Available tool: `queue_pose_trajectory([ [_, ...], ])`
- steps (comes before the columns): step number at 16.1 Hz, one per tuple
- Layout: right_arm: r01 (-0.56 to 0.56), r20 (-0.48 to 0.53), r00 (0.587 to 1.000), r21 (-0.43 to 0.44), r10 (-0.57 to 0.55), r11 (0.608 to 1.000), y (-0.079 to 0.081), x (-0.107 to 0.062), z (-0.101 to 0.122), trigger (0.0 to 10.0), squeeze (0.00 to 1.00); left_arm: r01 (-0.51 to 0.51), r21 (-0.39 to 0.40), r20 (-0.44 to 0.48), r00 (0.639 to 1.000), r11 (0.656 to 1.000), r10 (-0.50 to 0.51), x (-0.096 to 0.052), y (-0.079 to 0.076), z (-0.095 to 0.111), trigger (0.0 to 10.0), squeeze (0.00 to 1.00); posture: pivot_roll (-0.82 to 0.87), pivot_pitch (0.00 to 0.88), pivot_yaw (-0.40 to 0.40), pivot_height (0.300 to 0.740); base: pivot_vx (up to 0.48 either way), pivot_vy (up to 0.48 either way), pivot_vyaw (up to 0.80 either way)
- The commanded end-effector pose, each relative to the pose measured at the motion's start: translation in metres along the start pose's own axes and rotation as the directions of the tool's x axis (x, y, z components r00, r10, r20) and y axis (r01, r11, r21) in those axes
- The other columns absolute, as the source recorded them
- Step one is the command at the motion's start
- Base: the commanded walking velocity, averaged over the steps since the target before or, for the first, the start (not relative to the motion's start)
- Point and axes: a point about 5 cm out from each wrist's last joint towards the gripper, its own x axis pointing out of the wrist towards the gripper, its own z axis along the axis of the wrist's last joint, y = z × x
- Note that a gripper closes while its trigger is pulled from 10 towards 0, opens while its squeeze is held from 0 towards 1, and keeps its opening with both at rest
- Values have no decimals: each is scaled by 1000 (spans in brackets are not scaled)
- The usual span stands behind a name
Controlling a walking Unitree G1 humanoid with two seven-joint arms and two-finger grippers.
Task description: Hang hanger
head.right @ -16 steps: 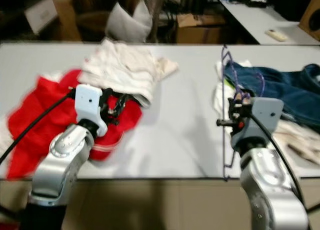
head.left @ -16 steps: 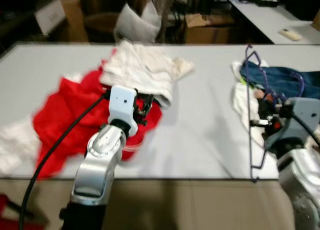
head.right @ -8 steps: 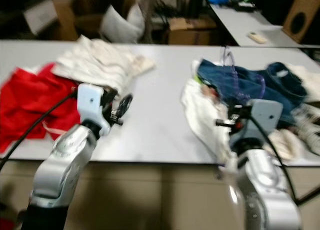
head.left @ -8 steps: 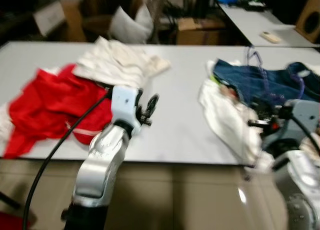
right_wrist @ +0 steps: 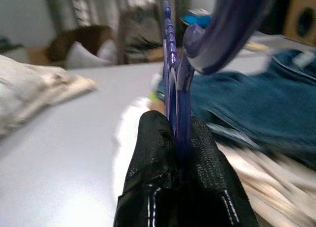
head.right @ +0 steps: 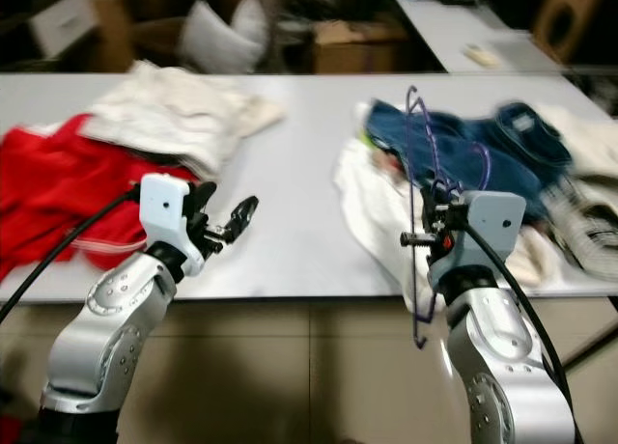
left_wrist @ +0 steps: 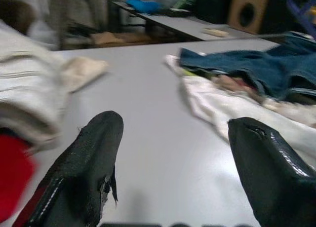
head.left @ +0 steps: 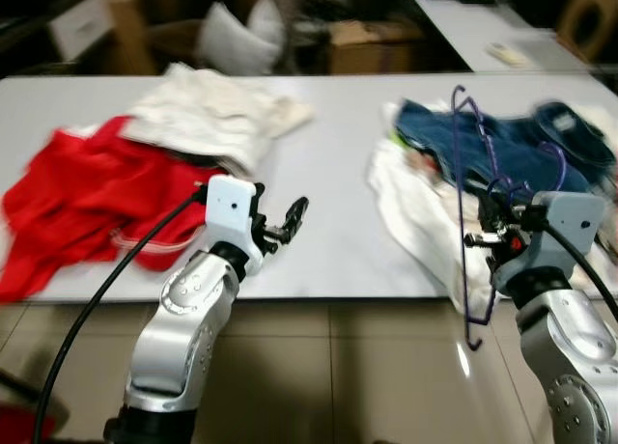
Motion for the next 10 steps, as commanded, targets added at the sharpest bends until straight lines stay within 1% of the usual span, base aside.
queue_pose_trajectory([
  [1,-1,9,1000,-5,1,1000,0,0,1,10000,0,17,1,8,1000,1000,-17,1,-2,3,10000,1000,-130,44,25,740,0,0,-800],
  [5,-2,30,1000,28,1,1000,1,0,2,10000,0,20,10,6,1000,1000,-21,1,-2,3,10000,1000,-132,46,31,740,0,0,-800],
  [6,36,41,999,6,-36,999,0,0,3,10000,0,17,16,3,1000,1000,-17,0,-1,2,10000,1000,-133,46,32,740,0,0,-481],
  [7,48,27,999,-24,-48,999,-1,1,1,10000,0,13,17,1,1000,1000,-13,1,0,2,10000,1000,-133,48,33,740,0,0,0],
  [9,46,9,999,-10,-46,999,-3,1,-2,10000,0,-14,38,3,1000,999,14,2,2,3,10000,1000,-135,53,34,740,0,0,0],
  [10,48,0,999,-3,-48,999,-4,1,-3,10000,0,-25,48,5,1000,999,25,2,2,2,10000,914,-137,54,31,740,0,0,0],
])
